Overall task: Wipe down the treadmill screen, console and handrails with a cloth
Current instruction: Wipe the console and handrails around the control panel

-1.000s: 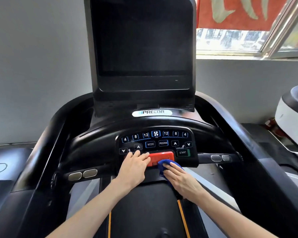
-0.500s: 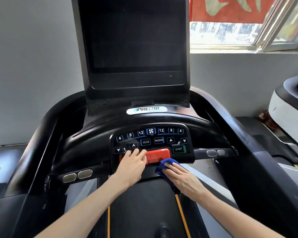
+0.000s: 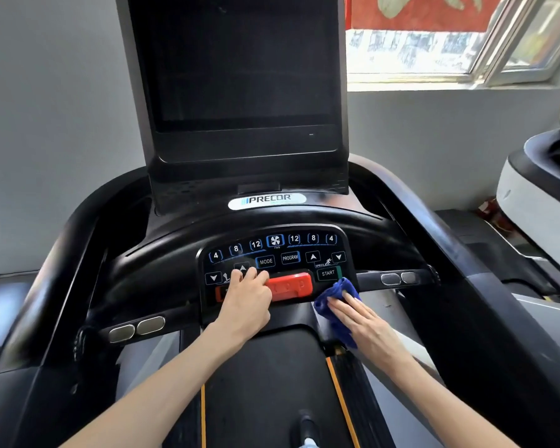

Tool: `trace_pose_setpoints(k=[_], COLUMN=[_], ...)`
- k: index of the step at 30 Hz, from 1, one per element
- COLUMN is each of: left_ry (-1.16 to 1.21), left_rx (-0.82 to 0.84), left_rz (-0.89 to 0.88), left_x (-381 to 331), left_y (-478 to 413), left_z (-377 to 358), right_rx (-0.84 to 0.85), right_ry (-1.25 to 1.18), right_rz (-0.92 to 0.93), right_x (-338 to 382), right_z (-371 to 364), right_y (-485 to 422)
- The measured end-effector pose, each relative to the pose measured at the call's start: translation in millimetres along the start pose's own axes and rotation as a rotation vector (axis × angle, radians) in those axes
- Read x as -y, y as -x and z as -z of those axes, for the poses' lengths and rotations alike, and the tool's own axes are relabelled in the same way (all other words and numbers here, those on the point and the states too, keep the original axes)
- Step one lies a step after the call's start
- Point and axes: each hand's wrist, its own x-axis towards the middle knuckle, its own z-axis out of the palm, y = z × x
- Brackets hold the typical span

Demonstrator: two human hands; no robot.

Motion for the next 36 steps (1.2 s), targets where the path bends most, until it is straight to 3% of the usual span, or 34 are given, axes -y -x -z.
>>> trace_pose_setpoints(k=[7,12,16,23,30,36], left_ry=[0.114,0.145,0.142,0.146,0.144,0.131], left_rx=[-0.160,0.056,0.093,0.107,0.097,0.116], left_rz=[-0.008,-0.068,-0.034,0.012,0.029,0.022], left_x=[6.2,-6.2,-6.8,-14.9,-13.4,-7.6], left_y=[-5.0,-4.4,-4.0,-9.6,-9.1,-10.7], left_z=[0.6,6.8,5.5,2.6,2.5,2.8], right_rx=[-0.251,-0.300,-0.402,-0.400,-0.366,-0.503], right_ry=[-0.355,-0.355,-0.407,-0.377,-0.246,-0.630], right_rz=[-0.386,-0.441,-0.570,-0.540,-0.435,-1.112], right_x=[55.6,57.1,78.6,67.9,74.4,65.5], right_z=[-5.7,-8.9,-4.0,11.7,-11.7,-5.4], right_y=[-16.3,-28.1,-44.8,-83.9,-39.2,-66.0])
